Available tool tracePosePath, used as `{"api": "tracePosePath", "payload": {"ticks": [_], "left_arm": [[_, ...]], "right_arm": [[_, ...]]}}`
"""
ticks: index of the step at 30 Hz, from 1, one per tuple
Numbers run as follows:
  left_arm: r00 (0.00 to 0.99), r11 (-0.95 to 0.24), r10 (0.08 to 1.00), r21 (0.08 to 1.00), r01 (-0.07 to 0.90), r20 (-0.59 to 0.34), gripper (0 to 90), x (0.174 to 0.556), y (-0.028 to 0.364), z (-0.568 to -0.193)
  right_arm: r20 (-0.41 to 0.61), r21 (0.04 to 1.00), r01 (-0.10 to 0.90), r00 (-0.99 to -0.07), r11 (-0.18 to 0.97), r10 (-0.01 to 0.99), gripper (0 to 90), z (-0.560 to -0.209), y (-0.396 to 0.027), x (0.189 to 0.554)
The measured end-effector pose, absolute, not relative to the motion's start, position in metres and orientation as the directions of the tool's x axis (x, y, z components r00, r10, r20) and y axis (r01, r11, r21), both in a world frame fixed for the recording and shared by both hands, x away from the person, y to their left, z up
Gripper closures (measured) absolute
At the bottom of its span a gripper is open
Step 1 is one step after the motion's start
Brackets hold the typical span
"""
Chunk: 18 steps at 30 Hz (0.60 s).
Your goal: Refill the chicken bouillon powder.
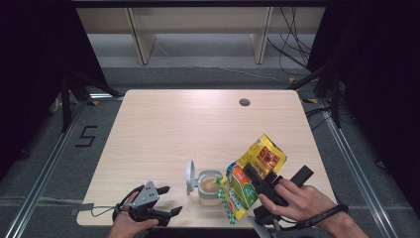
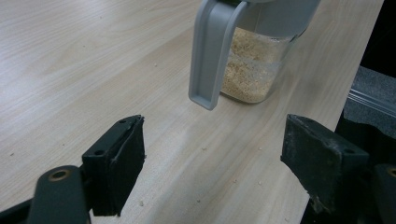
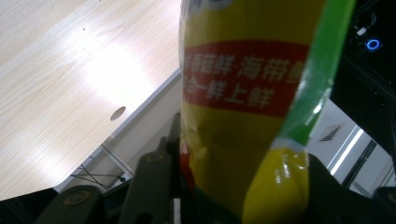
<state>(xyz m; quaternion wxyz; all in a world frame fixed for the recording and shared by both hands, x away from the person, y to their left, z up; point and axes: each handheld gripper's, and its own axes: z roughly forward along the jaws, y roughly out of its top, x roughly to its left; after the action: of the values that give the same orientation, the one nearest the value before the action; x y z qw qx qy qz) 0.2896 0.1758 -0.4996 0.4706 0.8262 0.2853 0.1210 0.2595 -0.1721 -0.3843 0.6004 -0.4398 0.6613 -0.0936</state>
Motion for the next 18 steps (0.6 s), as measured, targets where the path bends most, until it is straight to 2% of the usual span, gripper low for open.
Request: {"api": "tracePosePath", "payload": {"ticks": [18], "left_arm": [[0.809,-0.397,0.584,0.845,0.358,-0.068,20.9,0.2897,0.1759,-0.4996]], "right_arm": [[-0.733,-0.629,-0.461,0.084,0.626,-0.675,67.9,-0.3839,-0.1746,0.2599]]}}
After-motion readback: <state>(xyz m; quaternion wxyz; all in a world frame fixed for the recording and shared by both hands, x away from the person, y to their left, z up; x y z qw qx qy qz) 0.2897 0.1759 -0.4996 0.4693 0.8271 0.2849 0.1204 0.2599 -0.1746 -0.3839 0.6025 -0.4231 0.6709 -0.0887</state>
